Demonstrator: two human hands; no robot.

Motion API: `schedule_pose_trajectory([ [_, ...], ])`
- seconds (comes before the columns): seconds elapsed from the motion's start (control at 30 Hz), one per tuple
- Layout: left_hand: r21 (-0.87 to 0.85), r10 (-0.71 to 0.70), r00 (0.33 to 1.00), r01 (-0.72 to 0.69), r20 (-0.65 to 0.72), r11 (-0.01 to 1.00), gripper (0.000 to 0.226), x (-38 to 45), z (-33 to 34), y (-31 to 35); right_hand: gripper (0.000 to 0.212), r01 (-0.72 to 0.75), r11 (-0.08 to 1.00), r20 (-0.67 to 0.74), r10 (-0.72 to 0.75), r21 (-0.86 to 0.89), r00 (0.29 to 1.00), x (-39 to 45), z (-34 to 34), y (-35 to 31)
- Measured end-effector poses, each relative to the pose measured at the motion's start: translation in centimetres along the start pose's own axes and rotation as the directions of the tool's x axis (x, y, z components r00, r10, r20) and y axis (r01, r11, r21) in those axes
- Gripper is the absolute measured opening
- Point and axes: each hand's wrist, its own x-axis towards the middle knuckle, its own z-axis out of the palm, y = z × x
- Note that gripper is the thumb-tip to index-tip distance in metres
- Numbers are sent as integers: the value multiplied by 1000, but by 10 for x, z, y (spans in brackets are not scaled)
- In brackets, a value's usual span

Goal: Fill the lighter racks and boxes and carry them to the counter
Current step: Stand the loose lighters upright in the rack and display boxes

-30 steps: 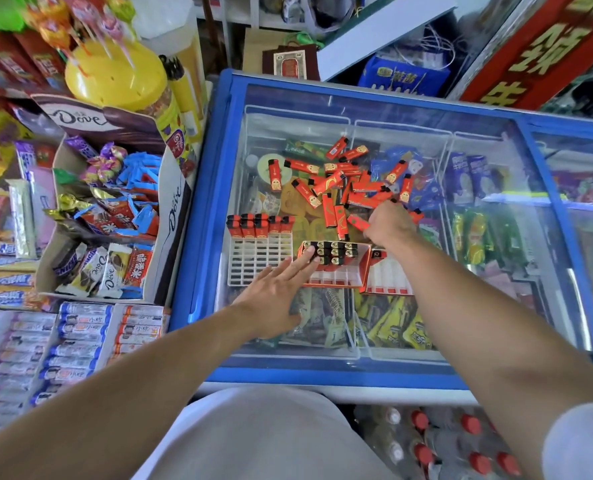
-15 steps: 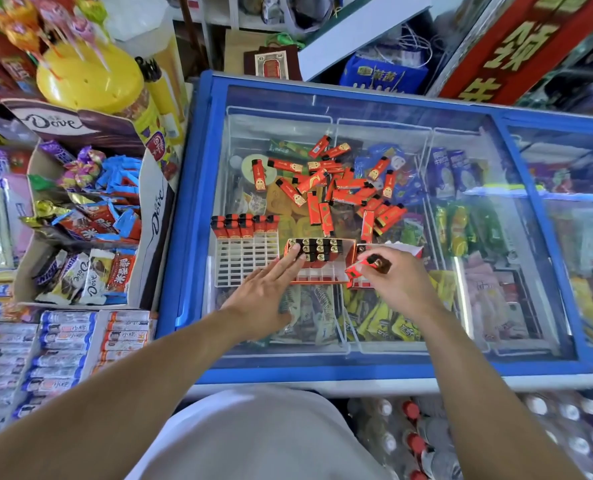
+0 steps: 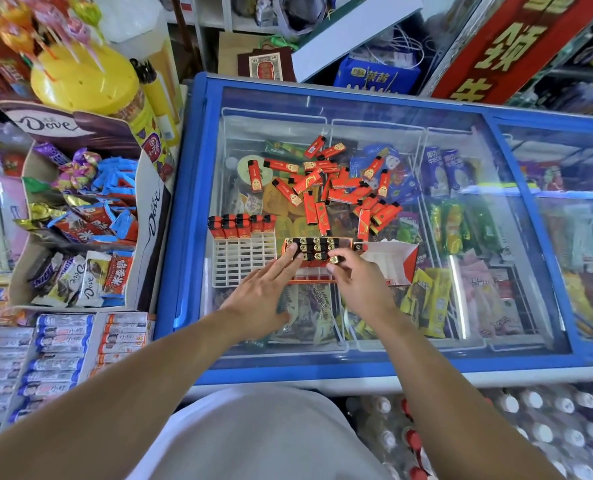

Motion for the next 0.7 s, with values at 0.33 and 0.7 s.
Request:
schedule_pose_trajectory([
  [0.33,37,33,999,-32,-34,999,110,1,5,-10,27,56,993,-206,-77,-107,976,5,0,5],
  [0.7,179,-298,954,287,40,941,99,-9,11,-36,13,71,997,-271,-58,40,961,20,-25,-13],
])
